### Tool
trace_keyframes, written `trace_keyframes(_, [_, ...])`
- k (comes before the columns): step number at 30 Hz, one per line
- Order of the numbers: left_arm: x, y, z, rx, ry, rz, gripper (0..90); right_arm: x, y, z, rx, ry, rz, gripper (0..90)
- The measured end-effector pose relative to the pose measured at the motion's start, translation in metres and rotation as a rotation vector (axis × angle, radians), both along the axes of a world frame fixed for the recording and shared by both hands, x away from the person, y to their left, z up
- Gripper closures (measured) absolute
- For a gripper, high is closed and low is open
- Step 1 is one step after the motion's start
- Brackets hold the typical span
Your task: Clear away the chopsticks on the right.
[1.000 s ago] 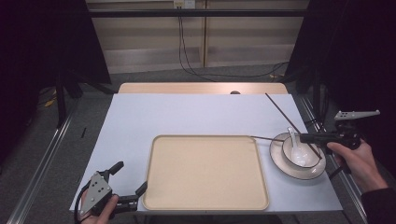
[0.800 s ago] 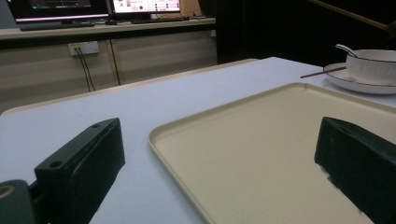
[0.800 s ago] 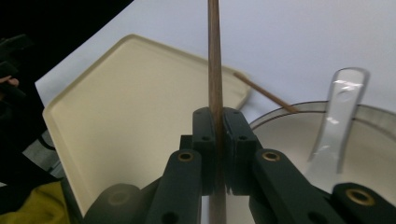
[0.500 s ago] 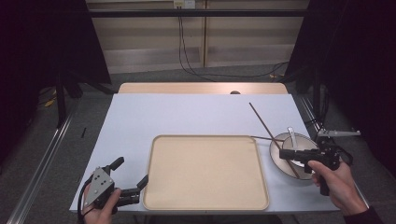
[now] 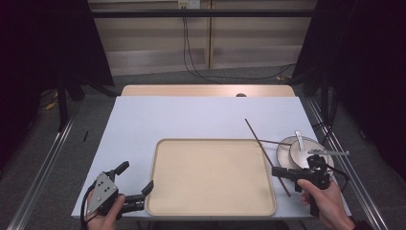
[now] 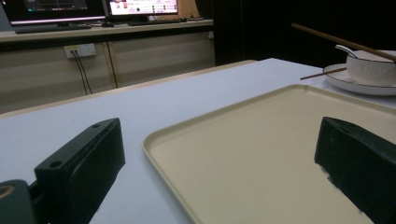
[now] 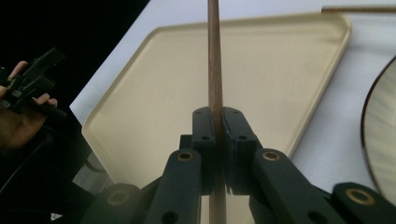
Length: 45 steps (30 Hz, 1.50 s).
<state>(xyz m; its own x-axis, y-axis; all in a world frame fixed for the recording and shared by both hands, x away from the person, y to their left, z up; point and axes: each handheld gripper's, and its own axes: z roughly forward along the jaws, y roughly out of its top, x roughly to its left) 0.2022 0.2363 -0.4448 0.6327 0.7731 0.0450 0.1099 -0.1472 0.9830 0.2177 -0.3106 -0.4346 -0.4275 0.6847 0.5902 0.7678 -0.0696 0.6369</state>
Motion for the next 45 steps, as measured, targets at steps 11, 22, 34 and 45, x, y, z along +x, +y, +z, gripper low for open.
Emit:
trace_keyframes(11, [-0.001, 0.0, 0.0, -0.008, -0.003, -0.013, 1.5, 0.002, 0.022, -0.02, -0.053, 0.089, -0.01, 84.9])
trace_keyframes(22, [-0.001, 0.001, 0.0, -0.009, 0.001, -0.01, 1.5, 0.009, 0.036, -0.034, -0.1, 0.159, -0.009, 84.8])
trace_keyframes(34, [0.0, 0.002, -0.001, -0.009, 0.006, -0.014, 1.6, 0.014, 0.042, -0.042, -0.151, 0.206, -0.012, 84.2])
trace_keyframes(45, [0.0, 0.001, -0.001, -0.013, 0.004, -0.019, 1.6, 0.014, 0.043, -0.043, -0.147, 0.211, 0.007, 77.6])
